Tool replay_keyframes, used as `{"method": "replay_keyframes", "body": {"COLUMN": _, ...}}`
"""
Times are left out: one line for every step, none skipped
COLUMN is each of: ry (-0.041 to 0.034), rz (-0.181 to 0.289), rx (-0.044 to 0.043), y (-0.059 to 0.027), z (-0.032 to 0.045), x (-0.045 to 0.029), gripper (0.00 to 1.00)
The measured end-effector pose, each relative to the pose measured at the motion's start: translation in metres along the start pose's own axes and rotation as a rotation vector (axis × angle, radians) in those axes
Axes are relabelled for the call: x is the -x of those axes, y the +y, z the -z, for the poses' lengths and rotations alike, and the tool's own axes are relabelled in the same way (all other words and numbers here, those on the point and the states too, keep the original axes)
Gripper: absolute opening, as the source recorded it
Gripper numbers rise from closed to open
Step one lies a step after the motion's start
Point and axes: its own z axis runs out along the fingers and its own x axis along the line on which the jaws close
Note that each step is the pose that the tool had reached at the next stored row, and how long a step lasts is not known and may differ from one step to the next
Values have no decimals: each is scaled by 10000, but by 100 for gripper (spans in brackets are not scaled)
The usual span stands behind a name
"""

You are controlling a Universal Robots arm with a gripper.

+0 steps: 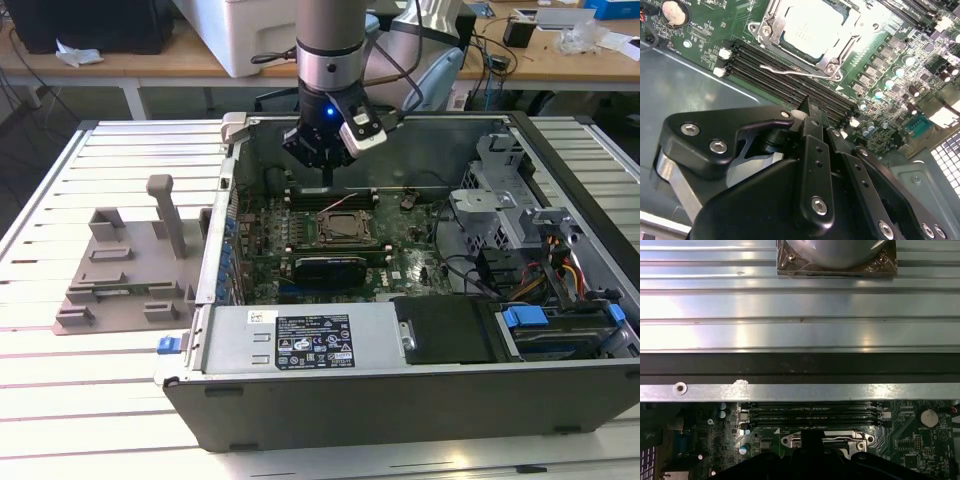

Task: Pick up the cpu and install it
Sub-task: 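Install the first cpu locking lever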

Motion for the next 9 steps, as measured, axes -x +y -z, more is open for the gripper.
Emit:
{"method": "replay_keyframes", "body": {"ry": 0, "rz": 0, "rx": 1, "y": -1, "z": -9, "x": 0, "gripper": 11}}
{"method": "replay_keyframes", "body": {"ry": 0, "rz": 0, "rx": 1, "y": -2, "z": -19, "x": -1, "gripper": 11}}
{"method": "replay_keyframes", "body": {"ry": 0, "rz": 0, "rx": 1, "y": -3, "z": -29, "x": -1, "gripper": 11}}
{"method": "replay_keyframes", "body": {"ry": 0, "rz": 0, "rx": 1, "y": -5, "z": -40, "x": -1, "gripper": 11}}
{"method": "replay_keyframes", "body": {"ry": 0, "rz": 0, "rx": 1, "y": -6, "z": -49, "x": -1, "gripper": 11}}
{"method": "replay_keyframes", "body": {"ry": 0, "rz": 0, "rx": 0, "y": -8, "z": -63, "x": -2, "gripper": 11}}
{"method": "replay_keyframes", "body": {"ry": 1, "rz": 0, "rx": -1, "y": -9, "z": -73, "x": -2, "gripper": 11}}
{"method": "replay_keyframes", "body": {"ry": 1, "rz": 0, "rx": 0, "y": -10, "z": -83, "x": -2, "gripper": 11}}
{"method": "replay_keyframes", "body": {"ry": 0, "rz": 0, "rx": 0, "y": -12, "z": -95, "x": -3, "gripper": 11}}
